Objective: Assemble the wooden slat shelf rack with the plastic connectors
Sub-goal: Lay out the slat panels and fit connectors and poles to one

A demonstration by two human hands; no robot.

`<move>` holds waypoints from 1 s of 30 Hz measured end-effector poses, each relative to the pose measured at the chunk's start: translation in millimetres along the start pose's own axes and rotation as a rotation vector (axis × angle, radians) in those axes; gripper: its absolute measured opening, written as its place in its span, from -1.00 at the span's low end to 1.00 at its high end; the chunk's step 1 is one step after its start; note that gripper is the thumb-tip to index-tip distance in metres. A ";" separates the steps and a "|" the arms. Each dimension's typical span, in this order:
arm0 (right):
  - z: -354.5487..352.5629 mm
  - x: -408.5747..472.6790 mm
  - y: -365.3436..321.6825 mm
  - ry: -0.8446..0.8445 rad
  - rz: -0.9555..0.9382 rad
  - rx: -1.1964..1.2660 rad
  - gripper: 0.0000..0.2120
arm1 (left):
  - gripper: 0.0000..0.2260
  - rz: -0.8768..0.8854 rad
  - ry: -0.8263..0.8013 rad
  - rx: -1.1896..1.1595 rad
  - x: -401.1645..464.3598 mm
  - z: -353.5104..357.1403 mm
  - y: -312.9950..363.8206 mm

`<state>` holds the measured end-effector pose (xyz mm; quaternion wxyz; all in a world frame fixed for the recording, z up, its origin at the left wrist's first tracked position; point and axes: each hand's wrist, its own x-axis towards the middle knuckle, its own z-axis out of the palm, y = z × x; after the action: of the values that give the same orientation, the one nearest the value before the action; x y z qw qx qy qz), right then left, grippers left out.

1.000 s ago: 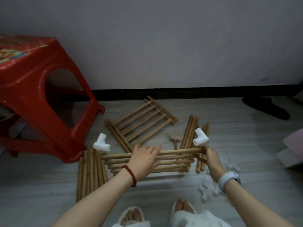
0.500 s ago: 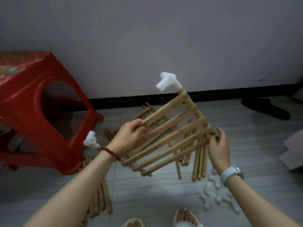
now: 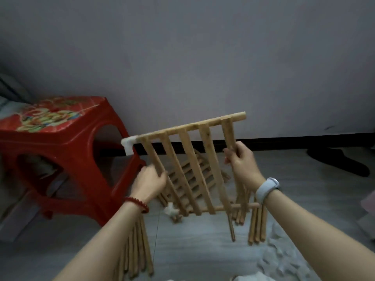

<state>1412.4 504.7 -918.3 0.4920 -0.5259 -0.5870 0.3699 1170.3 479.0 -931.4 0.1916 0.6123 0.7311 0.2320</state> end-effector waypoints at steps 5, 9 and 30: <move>46.7 -6.1 8.6 -0.194 -0.211 -0.488 -0.86 | -0.75 0.191 0.448 -0.139 -33.1 -15.7 -5.7; 77.1 -14.1 36.0 -0.324 -0.366 -0.681 -0.85 | -0.57 0.190 0.146 -0.334 -25.5 -0.3 -8.8; -43.6 -145.0 303.9 -0.527 0.688 -1.051 -0.49 | -0.89 0.064 0.504 -0.467 -13.4 145.2 -78.6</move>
<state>1526.1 411.4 -1224.3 -0.1338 -0.7440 -0.5884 0.2871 1191.2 469.8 -1095.4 0.1325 0.4981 0.6630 0.5429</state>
